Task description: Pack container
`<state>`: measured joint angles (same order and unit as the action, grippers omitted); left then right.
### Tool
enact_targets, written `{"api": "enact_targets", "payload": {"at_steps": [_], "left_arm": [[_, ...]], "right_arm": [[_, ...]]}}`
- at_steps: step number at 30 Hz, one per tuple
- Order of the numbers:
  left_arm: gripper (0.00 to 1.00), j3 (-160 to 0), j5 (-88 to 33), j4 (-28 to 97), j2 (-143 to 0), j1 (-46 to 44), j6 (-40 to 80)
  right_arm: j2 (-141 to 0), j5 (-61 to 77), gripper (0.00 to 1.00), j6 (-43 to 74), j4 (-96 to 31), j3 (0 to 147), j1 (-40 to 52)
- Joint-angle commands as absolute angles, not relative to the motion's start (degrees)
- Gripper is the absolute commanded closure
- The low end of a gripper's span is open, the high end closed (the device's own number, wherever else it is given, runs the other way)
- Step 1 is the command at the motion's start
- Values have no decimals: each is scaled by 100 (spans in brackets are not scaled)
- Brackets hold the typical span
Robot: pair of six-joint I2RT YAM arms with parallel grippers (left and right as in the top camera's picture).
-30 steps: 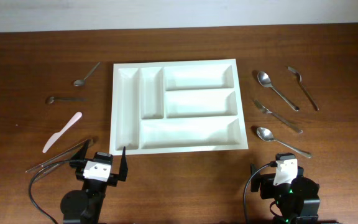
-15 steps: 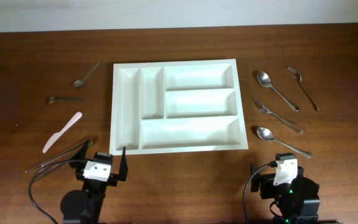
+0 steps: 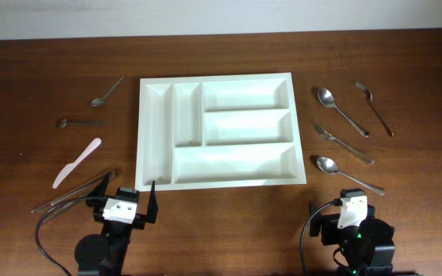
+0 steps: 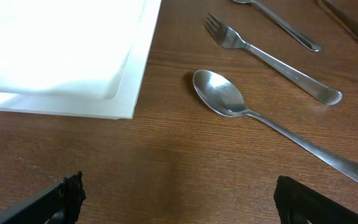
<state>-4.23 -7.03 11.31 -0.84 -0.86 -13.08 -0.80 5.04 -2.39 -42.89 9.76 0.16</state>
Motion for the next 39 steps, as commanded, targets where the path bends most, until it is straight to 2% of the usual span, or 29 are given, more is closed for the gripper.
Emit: {"api": "enact_targets", "payload": {"at_steps": [1, 32, 39], "left_arm": [[1, -346, -722, 1111, -34, -91, -1315], [1, -346, -725, 1111, -34, -91, -1315], [1, -346, -725, 1111, -34, -91, -1317]], "right_arm": [[-19, 537, 1, -259, -4375, 950, 75], [-19, 530, 1, -261, -4375, 950, 75], [-19, -5, 1, -259, -4370, 950, 75]]}}
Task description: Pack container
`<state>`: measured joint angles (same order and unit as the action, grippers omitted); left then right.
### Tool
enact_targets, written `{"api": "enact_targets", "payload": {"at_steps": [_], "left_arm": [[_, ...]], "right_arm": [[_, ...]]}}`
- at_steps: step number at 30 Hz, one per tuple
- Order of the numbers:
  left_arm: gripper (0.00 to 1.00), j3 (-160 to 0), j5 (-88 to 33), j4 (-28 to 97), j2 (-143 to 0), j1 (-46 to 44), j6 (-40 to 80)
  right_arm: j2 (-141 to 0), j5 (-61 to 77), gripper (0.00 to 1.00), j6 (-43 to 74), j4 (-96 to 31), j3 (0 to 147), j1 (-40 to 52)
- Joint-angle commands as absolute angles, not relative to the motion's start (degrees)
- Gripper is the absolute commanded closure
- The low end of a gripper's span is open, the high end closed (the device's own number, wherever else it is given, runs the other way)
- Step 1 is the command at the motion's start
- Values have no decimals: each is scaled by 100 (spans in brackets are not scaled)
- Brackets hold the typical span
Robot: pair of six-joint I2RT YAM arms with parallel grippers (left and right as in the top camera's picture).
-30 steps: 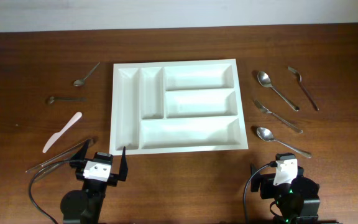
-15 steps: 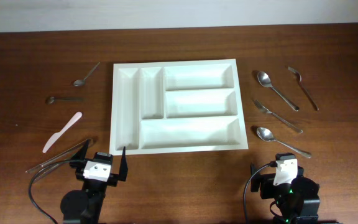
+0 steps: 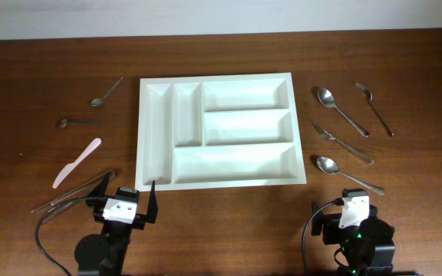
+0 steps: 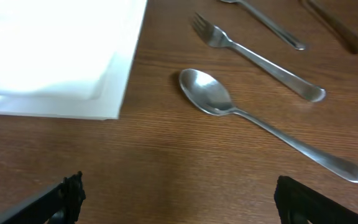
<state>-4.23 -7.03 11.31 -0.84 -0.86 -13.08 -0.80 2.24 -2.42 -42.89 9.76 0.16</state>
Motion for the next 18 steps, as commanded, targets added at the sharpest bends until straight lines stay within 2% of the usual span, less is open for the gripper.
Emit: {"api": "enact_targets", "payload": {"at_steps": [1, 18], "left_arm": [[1, -346, -722, 1111, -34, -93, -1315], [1, -346, -725, 1111, -34, -91, -1315]], "right_arm": [[-19, -5, 1, -259, -4370, 950, 75], [-19, -5, 1, -259, -4174, 947, 75]]}}
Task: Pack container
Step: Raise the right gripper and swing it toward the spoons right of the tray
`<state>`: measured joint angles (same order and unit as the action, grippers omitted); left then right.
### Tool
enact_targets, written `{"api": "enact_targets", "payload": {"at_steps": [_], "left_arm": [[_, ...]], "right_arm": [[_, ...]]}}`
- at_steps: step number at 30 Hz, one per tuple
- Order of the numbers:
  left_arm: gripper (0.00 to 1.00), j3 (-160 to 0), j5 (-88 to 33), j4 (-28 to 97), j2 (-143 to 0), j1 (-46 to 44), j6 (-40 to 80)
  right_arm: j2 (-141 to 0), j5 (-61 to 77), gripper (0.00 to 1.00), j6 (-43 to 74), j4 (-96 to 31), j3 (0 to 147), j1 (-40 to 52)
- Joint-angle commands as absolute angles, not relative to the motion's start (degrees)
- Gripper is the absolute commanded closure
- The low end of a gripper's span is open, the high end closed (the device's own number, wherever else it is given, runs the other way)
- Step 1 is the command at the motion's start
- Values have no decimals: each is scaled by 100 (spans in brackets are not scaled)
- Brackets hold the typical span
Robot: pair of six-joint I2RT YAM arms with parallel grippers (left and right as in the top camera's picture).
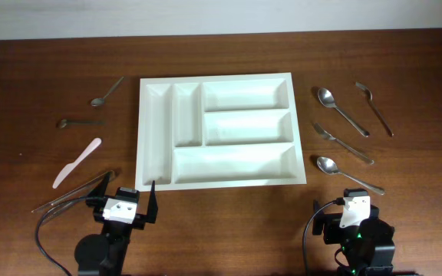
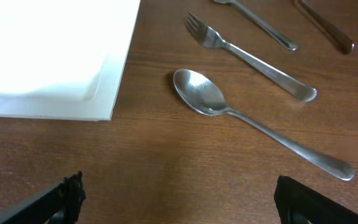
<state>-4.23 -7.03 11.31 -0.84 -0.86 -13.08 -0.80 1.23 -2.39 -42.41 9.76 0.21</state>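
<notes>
A white cutlery tray (image 1: 168,171) with several empty compartments lies in the middle of the table; its near right corner (image 2: 107,106) shows in the right wrist view. To its right lie a large spoon (image 1: 342,111), a small spoon (image 1: 374,107), a fork (image 1: 344,143) and a nearer spoon (image 1: 347,175). My right gripper (image 2: 179,199) is open, low over bare wood, just short of the nearer spoon (image 2: 253,127) and the fork (image 2: 247,56). My left gripper (image 1: 125,197) stands open at the tray's near left corner, holding nothing.
Left of the tray lie two small spoons (image 1: 107,91) (image 1: 80,122), a pale plastic knife (image 1: 77,162) and thin metal sticks (image 1: 75,192). Both arm bases sit at the table's near edge.
In the right wrist view the tray corner and the spoon sit slightly further left, so my right gripper has shifted a little to the right. Nothing on the table moved.
At first my right gripper faced the tray's near right corner with the spoon right of centre. Then the view had shifted right, and now a little more. Both grippers stayed open and empty; the left arm kept still.
</notes>
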Motion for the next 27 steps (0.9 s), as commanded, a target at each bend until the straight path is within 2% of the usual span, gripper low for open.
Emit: {"api": "enact_targets", "payload": {"at_steps": [1, 7, 13, 18, 27], "left_arm": [[1, -346, -725, 1111, -34, -91, -1315], [1, -346, -725, 1111, -34, -91, -1315], [1, -346, -725, 1111, -34, -91, -1315], [1, -346, -722, 1111, -34, -91, -1317], [1, -346, -725, 1111, -34, -91, -1317]], "right_arm": [[-19, 5, 1, -257, -4073, 947, 75], [-19, 1100, 1, 58, -3288, 947, 75], [-19, 1319, 1, 3085, -2427, 950, 75], [-21, 1826, 1, 4775, -2598, 950, 75], [-21, 1533, 1, 4810, -2858, 941, 73]]}}
